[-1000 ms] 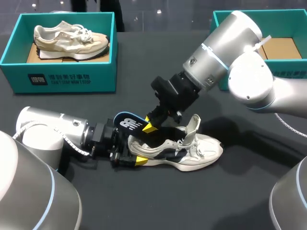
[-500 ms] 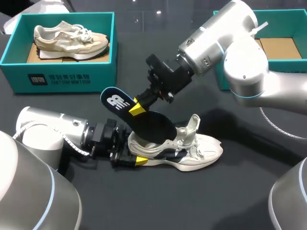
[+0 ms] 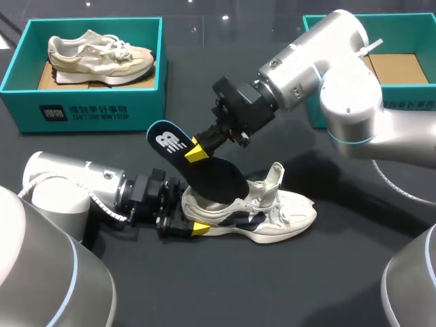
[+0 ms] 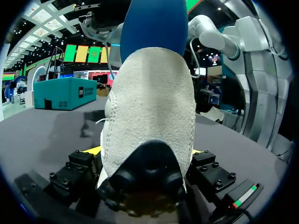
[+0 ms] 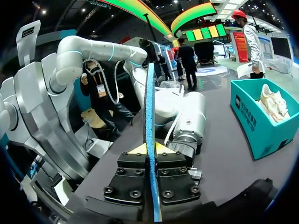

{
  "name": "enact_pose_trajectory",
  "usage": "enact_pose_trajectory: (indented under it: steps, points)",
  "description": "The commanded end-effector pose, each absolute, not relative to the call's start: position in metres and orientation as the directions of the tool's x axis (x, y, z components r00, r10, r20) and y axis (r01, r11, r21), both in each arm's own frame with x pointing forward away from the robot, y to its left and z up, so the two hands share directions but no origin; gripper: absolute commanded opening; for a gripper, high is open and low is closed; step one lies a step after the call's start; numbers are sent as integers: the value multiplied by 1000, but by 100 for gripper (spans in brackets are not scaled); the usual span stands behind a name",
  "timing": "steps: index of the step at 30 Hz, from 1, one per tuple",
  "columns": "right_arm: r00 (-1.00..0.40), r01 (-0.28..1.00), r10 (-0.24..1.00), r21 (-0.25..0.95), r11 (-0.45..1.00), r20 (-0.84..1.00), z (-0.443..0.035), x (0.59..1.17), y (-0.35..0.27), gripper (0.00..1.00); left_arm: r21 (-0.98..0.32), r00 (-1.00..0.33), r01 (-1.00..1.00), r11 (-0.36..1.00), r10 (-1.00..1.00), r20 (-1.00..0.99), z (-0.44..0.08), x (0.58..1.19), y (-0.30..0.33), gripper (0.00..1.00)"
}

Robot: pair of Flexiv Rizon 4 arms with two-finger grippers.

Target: Take the shoe out of the shoebox, open the shoe tongue, remove and reinsert the insole, then place the shoe into the shoebox

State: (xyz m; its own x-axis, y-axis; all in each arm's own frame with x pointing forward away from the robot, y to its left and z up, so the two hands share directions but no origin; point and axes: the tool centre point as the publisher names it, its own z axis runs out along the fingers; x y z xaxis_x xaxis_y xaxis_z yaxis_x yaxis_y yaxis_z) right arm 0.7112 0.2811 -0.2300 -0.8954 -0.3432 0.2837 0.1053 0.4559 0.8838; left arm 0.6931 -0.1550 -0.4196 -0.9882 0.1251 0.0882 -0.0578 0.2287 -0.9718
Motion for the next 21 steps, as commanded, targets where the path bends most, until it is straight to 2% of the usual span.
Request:
enact_pose_trajectory:
  steps: [1, 4, 6, 10, 21]
  points:
    - [-911, 102, -315, 886, 452, 266, -198, 704, 277, 0, -971, -988, -58, 231, 125, 89, -420, 693, -155, 0]
    - [-917, 137, -285, 891, 434, 280, -171, 703, 272, 0, -971, -988, -58, 231, 125, 89, -420, 693, -155, 0]
    - [-919, 159, -271, 899, 408, 285, -177, 703, 222, 0, -971, -988, -58, 231, 125, 89, -420, 693, -155, 0]
    - [-943, 200, -192, 923, 329, 272, -143, 698, 218, 0, -971, -988, -58, 231, 125, 89, -420, 693, -155, 0]
    - [-943, 200, -192, 923, 329, 272, -143, 698, 218, 0, -971, -988, -58, 231, 125, 89, -420, 693, -155, 0]
